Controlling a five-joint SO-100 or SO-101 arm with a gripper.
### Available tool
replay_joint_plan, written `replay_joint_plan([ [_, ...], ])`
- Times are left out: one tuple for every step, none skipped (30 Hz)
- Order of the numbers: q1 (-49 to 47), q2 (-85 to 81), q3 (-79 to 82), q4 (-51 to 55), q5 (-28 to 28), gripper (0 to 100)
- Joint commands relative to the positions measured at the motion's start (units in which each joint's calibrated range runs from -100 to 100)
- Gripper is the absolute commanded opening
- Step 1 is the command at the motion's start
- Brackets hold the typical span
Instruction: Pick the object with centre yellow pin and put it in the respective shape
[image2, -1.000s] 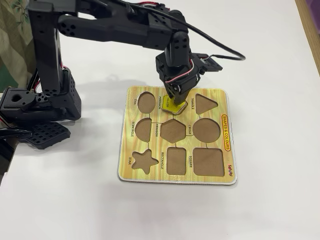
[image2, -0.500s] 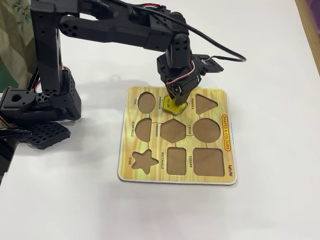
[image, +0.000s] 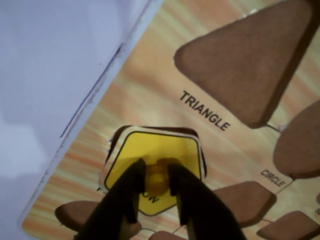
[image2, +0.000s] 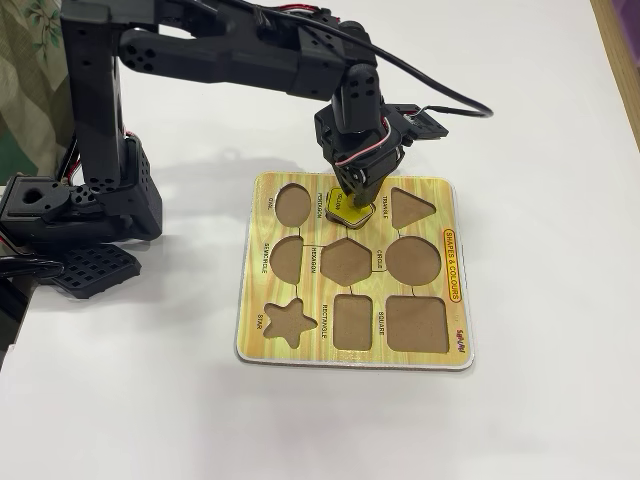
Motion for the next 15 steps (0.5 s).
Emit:
replay_joint_plan([
  [-0.07, -0.82, -1.71, -1.43, 0.21, 2],
  [-0.07, -0.82, -1.71, -1.43, 0.21, 2],
  [-0.07, -0.82, -1.71, -1.43, 0.21, 2],
  [-0.07, -0.82, -1.71, -1.43, 0.21, 2],
  [-0.07, -0.82, -1.71, -1.43, 0.21, 2],
  [-0.07, -0.82, -1.71, -1.43, 0.21, 2],
  [-0.07, -0.82, -1.71, -1.43, 0.21, 2],
  [-0.07, -0.73, -1.71, -1.43, 0.21, 2],
  [-0.07, -0.73, -1.71, -1.43, 0.21, 2],
  [-0.07, -0.73, -1.71, -1.43, 0.21, 2],
  [-0.07, -0.73, -1.71, -1.43, 0.21, 2],
  [-0.07, -0.73, -1.71, -1.43, 0.21, 2],
  [-0.07, -0.73, -1.71, -1.43, 0.21, 2],
  [-0.07, -0.73, -1.71, -1.26, 0.21, 4],
  [-0.07, -0.73, -1.71, -1.17, 0.21, 7],
])
